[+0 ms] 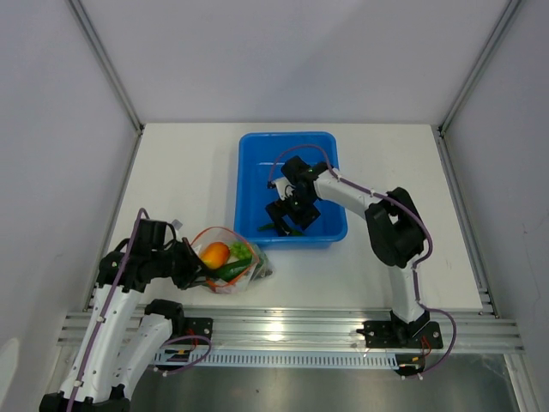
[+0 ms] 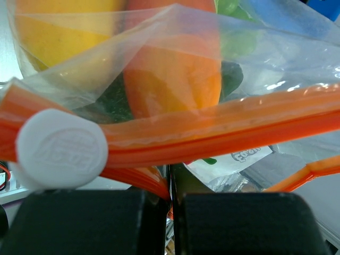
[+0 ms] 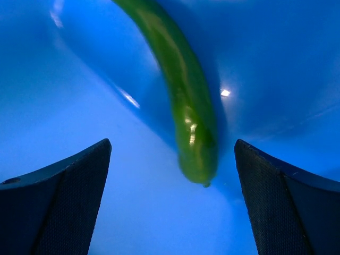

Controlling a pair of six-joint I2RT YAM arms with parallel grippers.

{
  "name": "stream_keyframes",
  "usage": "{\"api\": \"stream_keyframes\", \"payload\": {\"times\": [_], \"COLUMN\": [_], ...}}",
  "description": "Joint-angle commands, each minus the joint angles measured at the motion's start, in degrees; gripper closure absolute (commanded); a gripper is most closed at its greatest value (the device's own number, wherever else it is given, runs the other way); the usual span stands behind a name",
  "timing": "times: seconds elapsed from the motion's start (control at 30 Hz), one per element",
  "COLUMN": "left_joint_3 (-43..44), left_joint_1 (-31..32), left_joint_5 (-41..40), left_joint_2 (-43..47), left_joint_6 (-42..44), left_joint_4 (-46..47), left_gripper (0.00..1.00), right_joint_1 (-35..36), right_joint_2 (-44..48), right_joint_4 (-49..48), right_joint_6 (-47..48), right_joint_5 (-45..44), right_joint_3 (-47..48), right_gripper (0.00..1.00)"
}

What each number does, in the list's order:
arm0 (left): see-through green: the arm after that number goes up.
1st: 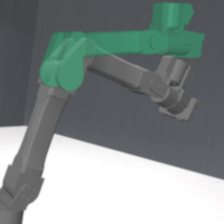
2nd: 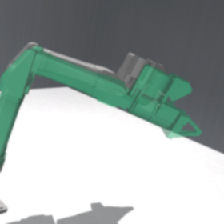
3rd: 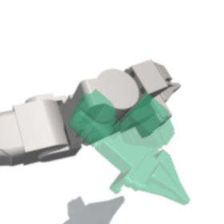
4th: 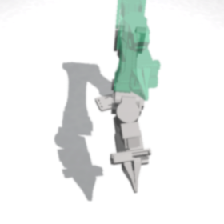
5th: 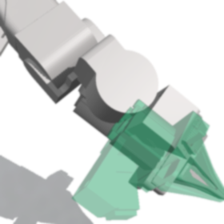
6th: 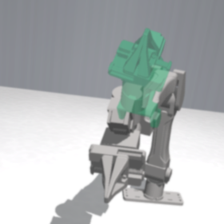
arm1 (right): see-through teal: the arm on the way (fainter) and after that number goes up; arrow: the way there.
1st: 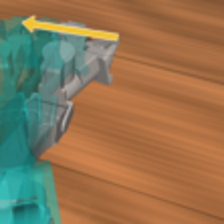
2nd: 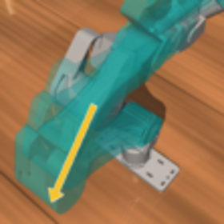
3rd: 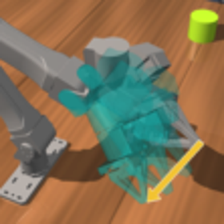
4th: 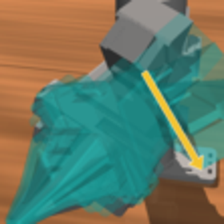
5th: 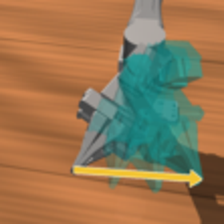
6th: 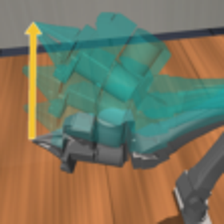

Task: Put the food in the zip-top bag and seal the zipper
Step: Pick up the fake vegetable from the bin.

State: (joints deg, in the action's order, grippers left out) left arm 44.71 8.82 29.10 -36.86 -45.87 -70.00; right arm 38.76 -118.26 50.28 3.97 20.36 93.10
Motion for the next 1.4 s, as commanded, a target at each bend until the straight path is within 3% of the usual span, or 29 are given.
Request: {"api": "stream_keyframes", "payload": {"times": [0.0,0.13,0.5,0.9,1.0,1.2,1.37], "left_joint_3": [1.1,0.3,1.6,1.7,1.6,1.4,1.5], "left_joint_1": [-0.4,-0.4,-0.4,-0.4,-0.4,-0.4,-0.4], "left_joint_5": [0.6,1.4,0.3,-0.4,-0.3,0.1,0.3], "left_joint_2": [-0.1,-0.1,0.8,1.2,1.0,0.7,0.3], "left_joint_6": [1.4,1.0,0.7,0.8,0.7,0.3,0.1], "left_joint_4": [0.9,1.6,-0.2,-1.4,-1.4,-0.8,-0.6], "left_gripper": [0.99,0.99,0.99,0.99,0.99,1.0,0.99], "right_joint_1": [-0.1,0.3,2.0,1.4,0.6,-2.4,-4.3], "right_joint_2": [4.9,4.9,-3.0,-9.4,-9.6,-8.8,-6.8], "right_joint_4": [-1.3,-2.2,-1.3,-0.3,-0.6,-2.7,-4.8], "right_joint_6": [1.7,2.2,1.1,-1.6,-2.6,-5.2,-6.0], "right_joint_5": [-1.6,-1.5,-2.1,-11.1,-13.8,-18.5,-17.2], "right_joint_3": [-3.2,-4.8,0.0,6.5,7.9,11.7,13.9], "right_gripper": [0.01,0.02,0.23,0.61,0.79,1.0,1.0]}}
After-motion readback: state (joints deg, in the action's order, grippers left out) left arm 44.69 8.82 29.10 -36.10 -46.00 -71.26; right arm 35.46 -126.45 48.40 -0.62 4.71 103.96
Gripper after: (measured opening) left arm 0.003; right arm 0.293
